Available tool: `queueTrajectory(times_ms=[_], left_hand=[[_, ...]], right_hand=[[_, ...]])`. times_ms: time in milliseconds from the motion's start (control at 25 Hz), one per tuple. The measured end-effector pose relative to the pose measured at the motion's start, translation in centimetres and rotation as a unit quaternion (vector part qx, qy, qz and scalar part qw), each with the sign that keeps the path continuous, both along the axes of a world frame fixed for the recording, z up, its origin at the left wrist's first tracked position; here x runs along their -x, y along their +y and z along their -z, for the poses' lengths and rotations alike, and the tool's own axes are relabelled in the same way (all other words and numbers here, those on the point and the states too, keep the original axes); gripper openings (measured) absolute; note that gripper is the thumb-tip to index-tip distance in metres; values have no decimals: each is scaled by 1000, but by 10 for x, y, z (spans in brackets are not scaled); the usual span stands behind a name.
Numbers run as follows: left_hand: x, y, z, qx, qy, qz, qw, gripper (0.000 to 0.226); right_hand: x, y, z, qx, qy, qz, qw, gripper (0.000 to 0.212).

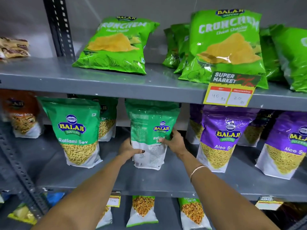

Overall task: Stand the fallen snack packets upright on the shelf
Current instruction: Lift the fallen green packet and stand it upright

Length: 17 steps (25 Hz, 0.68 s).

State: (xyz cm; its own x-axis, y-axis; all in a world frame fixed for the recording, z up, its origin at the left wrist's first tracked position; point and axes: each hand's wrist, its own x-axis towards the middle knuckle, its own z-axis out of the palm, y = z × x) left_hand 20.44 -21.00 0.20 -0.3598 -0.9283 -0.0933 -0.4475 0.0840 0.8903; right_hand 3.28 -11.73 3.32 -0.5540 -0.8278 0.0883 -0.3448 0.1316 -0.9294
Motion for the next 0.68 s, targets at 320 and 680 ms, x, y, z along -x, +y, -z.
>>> queueTrajectory(times_ms=[320, 680], left_hand=[[-29, -3, -17, -115, -88, 129, 981, 23], [-8, 14, 1, -66, -33, 149, 986, 94]], right_hand=[[-4, 9, -2, -202, -68, 23, 977, 49], [-9, 17, 7, -202, -95, -115, 968, 52]])
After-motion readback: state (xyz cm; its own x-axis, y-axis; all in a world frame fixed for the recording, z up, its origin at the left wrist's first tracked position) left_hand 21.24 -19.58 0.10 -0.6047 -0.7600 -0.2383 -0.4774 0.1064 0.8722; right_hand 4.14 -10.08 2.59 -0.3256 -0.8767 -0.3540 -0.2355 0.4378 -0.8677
